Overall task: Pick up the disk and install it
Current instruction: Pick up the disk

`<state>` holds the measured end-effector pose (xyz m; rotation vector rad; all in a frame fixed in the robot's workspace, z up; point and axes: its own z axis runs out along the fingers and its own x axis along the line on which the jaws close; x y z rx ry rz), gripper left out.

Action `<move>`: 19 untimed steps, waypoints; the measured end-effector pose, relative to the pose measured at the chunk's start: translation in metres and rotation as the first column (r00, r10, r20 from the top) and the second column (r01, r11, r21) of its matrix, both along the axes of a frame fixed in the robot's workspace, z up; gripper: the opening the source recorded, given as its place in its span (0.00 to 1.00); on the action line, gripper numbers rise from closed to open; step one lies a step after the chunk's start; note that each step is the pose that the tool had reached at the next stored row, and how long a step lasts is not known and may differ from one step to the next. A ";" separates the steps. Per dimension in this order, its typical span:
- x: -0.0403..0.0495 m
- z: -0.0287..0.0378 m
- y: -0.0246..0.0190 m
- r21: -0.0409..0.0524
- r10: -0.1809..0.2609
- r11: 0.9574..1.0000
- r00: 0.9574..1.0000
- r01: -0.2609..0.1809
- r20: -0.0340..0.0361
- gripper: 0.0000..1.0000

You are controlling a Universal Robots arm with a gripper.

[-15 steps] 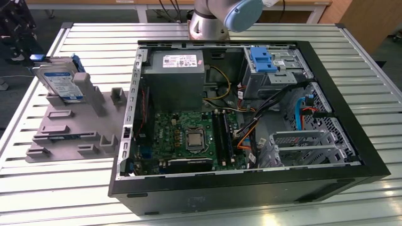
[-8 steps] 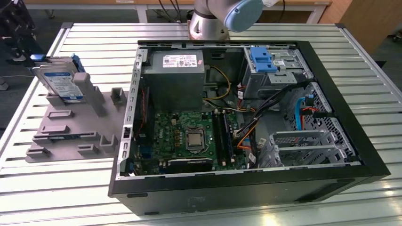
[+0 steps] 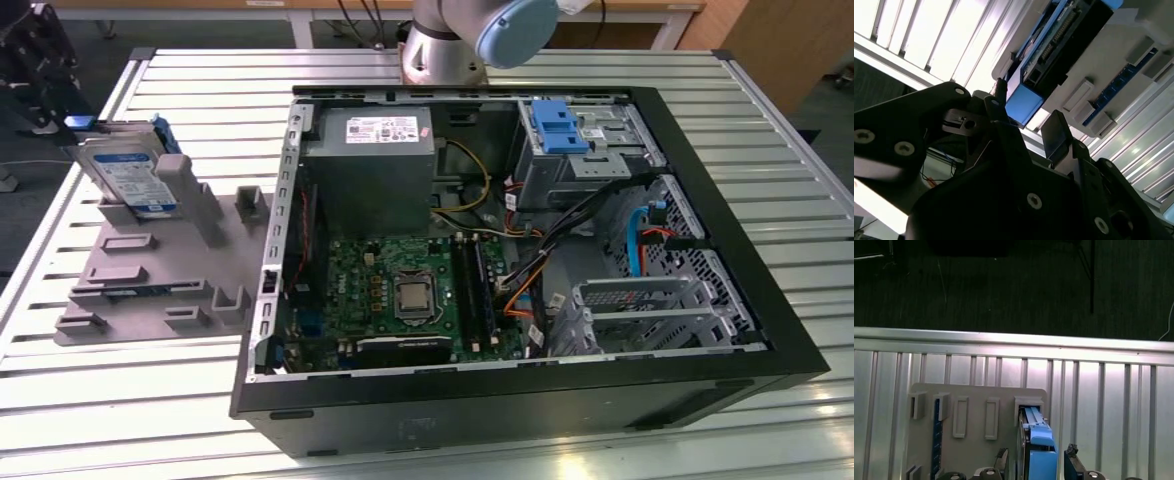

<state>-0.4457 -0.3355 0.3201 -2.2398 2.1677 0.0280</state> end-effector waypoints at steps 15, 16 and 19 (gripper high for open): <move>0.0001 -0.0117 0.0006 0.001 -0.033 0.999 0.999 0.033 -0.019 0.55; 0.0000 -0.0118 0.0006 0.001 -0.034 0.999 0.999 0.034 -0.019 0.55; 0.0000 -0.0120 0.0006 0.001 -0.034 0.999 0.999 0.034 -0.019 0.55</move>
